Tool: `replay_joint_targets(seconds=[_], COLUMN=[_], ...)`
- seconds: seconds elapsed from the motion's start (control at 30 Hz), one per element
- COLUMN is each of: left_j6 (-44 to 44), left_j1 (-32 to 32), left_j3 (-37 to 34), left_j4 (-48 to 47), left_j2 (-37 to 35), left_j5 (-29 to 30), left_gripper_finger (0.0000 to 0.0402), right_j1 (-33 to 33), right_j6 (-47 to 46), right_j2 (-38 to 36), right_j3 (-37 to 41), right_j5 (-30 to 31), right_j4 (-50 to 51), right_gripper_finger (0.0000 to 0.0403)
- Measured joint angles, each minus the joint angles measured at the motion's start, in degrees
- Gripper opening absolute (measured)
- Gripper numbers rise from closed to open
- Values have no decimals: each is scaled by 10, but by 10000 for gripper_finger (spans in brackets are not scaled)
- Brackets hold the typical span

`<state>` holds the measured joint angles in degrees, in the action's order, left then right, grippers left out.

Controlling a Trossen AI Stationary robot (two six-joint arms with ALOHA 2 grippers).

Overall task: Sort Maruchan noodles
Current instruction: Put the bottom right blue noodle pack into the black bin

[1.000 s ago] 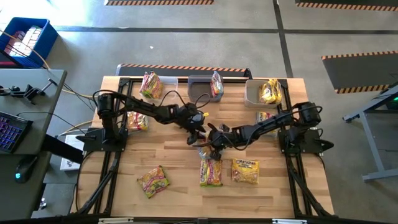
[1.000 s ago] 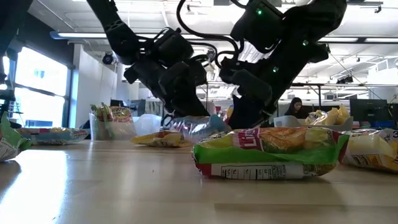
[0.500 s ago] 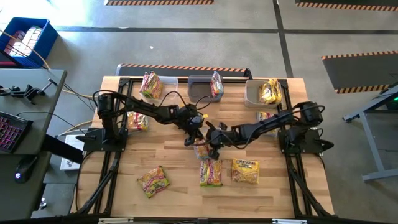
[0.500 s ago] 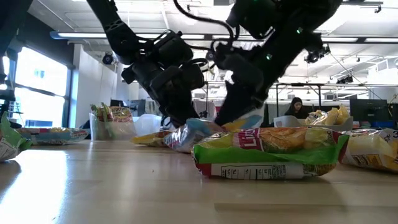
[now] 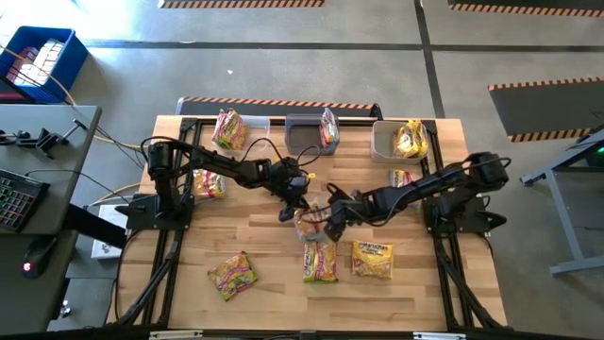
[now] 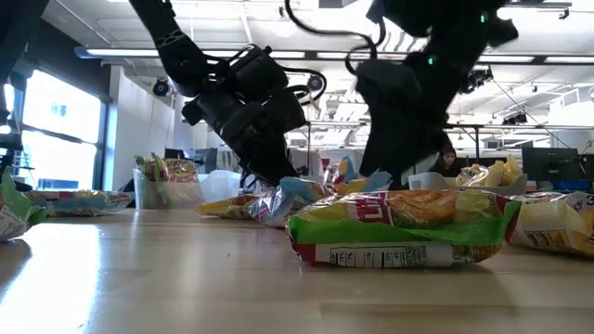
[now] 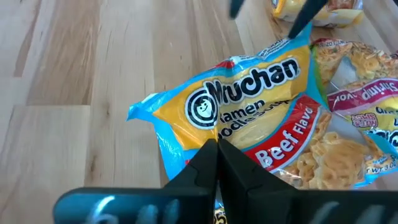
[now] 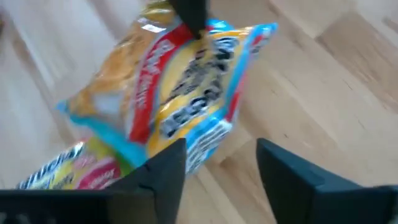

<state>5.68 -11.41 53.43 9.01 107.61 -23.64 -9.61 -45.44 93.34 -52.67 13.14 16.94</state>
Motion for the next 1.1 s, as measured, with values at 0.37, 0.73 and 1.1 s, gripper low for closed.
replay_joint_targets(seconds=[0.37,0.73,1.1], left_j6=[6,-22,-37], left_j1=[6,-2,-7], left_j3=[0,0,0], left_j4=[17,55,80], left_j2=[0,-1,-1], left_j5=[1,21,21], left_gripper_finger=[0,0,0], right_j1=[65,73,74], right_j6=[-127,-181,-182], right_j2=[1,8,81], right_j3=[204,255,229], right_j5=[-72,-93,-85], right_j4=[-410,-548,-595], right_gripper_finger=[242,243,230])
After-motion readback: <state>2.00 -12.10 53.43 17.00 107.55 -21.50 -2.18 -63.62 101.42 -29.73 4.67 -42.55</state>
